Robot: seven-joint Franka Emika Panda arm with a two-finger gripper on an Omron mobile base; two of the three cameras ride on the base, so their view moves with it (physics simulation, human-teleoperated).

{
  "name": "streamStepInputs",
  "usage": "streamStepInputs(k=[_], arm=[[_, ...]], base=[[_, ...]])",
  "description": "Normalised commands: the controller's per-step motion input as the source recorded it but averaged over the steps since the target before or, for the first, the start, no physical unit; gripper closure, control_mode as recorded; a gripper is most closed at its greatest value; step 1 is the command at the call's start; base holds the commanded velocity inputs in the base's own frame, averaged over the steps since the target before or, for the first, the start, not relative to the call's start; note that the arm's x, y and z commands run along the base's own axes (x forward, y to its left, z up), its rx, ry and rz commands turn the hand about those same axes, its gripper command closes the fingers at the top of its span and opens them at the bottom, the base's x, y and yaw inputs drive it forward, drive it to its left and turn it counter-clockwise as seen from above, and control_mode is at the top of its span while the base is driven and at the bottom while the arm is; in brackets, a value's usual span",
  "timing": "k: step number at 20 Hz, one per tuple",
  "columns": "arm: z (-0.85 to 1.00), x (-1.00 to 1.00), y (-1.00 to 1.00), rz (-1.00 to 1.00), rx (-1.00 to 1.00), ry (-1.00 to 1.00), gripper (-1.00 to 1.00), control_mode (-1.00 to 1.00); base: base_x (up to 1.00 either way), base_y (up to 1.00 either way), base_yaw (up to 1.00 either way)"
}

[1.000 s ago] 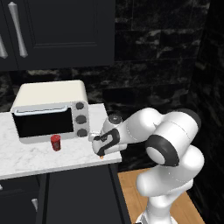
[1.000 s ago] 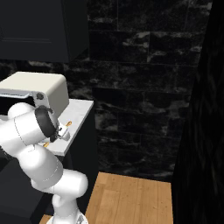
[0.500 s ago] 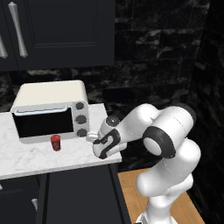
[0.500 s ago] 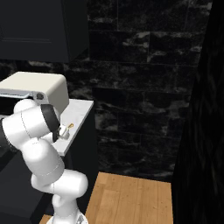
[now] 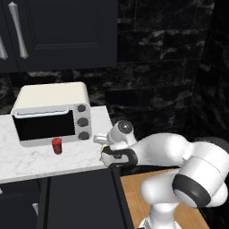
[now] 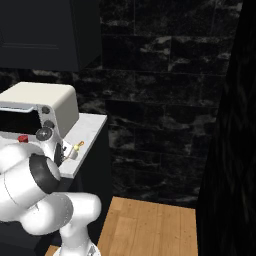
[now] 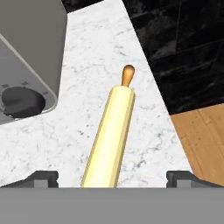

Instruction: Pick the rolling pin from the drawer and place it on the counter.

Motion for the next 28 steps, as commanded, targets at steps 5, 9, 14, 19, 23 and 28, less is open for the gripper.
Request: streamStepInputs(k=[5, 9, 14, 19, 23, 28], arm=[[0.99, -0.28, -0.23, 0.0, 0.0, 0.0, -1.0, -1.0], [0.94, -0.35, -0.45, 0.0, 0.05, 0.0, -1.0, -1.0], [0.71, -0.35, -0.6, 0.0, 0.1, 0.0, -1.0, -1.0], [0.48, -0.38, -0.8, 0.0, 0.16, 0.0, -1.0, -1.0], [0.33, -0.28, -0.48, 0.0, 0.13, -0.05, -1.0, -1.0], [0.39, -0.47, -0.15, 0.02, 0.03, -0.11, -1.0, -1.0]], base=[[0.0, 0.0, 0.0], [0.0, 0.0, 0.0], [0.0, 0.0, 0.0], [0.0, 0.0, 0.0], [0.0, 0.0, 0.0], [0.0, 0.0, 0.0]])
